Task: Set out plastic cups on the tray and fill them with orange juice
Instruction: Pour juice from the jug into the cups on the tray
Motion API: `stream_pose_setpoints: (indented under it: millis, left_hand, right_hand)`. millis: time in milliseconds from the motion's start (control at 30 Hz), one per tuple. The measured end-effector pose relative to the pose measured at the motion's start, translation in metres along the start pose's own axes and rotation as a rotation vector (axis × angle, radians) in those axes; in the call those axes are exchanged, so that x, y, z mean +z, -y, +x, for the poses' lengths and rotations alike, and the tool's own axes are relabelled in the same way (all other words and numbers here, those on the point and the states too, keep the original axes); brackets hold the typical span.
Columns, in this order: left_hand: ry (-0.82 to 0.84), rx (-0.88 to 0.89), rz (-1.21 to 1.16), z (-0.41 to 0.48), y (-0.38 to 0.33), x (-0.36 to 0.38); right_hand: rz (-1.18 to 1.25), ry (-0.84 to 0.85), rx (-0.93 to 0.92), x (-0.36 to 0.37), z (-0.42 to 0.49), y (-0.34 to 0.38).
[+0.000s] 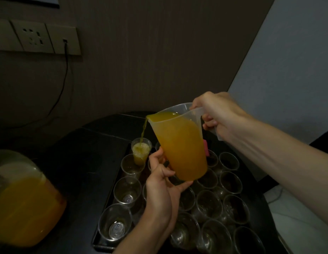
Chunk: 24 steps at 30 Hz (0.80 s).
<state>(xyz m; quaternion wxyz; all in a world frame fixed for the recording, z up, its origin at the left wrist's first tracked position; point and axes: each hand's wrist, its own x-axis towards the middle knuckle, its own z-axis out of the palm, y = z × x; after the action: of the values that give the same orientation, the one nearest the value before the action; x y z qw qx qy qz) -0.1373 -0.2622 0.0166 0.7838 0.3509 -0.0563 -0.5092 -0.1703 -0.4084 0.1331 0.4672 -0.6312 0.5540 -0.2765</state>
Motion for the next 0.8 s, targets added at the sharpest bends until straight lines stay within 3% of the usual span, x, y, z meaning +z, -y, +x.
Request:
stream_pose_setpoints:
  millis: [800]
  left_hand:
    - [-0.011,0.024,0.025,-0.0006,0.0004,-0.0011]
  right_hand:
    - [0.019,-0.030,0.003,0.0007,-0.0004,-0.0016]
